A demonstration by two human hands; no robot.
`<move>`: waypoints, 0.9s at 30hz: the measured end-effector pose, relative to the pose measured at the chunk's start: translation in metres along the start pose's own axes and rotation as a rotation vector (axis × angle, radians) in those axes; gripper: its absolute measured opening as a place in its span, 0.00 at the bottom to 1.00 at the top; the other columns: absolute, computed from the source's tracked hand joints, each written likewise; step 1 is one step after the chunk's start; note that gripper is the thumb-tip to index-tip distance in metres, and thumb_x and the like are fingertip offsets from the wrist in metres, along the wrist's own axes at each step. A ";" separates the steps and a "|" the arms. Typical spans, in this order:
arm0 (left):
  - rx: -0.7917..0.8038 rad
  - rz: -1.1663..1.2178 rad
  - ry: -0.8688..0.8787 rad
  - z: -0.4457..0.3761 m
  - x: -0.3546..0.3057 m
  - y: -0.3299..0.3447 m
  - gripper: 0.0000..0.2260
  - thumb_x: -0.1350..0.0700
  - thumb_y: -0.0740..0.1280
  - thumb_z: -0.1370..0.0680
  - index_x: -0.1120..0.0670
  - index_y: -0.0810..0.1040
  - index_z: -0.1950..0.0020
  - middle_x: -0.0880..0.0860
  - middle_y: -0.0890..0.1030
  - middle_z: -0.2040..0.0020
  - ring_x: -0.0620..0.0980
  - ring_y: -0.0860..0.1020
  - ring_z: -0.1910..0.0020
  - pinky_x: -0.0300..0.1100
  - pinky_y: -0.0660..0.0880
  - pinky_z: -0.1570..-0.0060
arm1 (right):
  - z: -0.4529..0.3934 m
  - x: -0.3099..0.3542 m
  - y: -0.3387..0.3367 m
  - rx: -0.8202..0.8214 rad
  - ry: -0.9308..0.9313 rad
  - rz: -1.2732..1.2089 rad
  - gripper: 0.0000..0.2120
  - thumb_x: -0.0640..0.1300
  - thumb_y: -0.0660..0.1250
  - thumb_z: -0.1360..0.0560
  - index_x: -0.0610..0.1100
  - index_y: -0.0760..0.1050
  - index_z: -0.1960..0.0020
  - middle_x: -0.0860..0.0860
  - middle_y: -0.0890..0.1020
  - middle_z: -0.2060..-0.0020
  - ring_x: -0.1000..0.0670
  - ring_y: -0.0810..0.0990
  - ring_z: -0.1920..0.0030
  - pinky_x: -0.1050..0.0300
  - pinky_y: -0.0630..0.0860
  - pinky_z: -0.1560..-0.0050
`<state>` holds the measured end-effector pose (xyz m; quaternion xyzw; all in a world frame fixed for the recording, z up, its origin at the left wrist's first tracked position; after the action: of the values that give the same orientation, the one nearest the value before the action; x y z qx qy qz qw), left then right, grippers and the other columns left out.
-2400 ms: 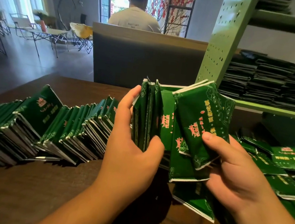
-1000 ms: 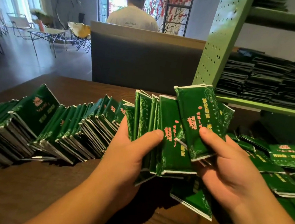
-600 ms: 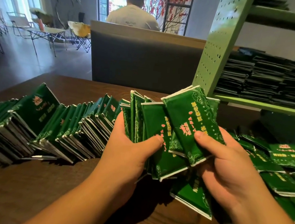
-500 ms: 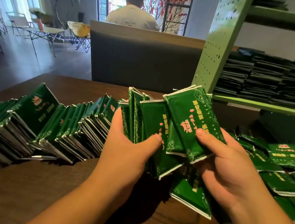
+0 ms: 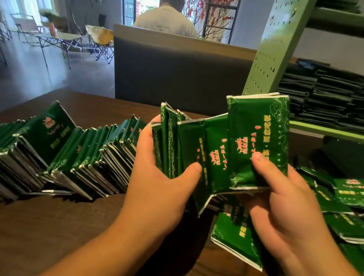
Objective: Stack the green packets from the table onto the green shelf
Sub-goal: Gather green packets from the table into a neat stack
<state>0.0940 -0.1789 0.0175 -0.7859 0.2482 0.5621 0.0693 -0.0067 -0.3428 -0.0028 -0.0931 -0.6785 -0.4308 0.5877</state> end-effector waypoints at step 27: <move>0.213 0.494 -0.406 0.010 0.032 0.026 0.28 0.64 0.71 0.34 0.55 0.74 0.34 0.63 0.85 0.46 0.63 0.86 0.54 0.57 0.83 0.59 | 0.001 0.005 0.005 0.073 -0.191 0.472 0.17 0.35 0.71 0.26 0.56 0.83 0.46 0.51 0.86 0.48 0.45 0.87 0.51 0.42 0.84 0.52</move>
<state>0.0812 -0.2075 -0.0116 -0.5622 0.4698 0.6779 0.0608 -0.0052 -0.3406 0.0039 -0.2678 -0.7054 -0.2459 0.6084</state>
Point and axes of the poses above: each hand's wrist, its own z-axis away from the middle knuckle, its own y-axis out of the palm, x = y × z, the point moved 10 cm from there along -z, towards the middle knuckle
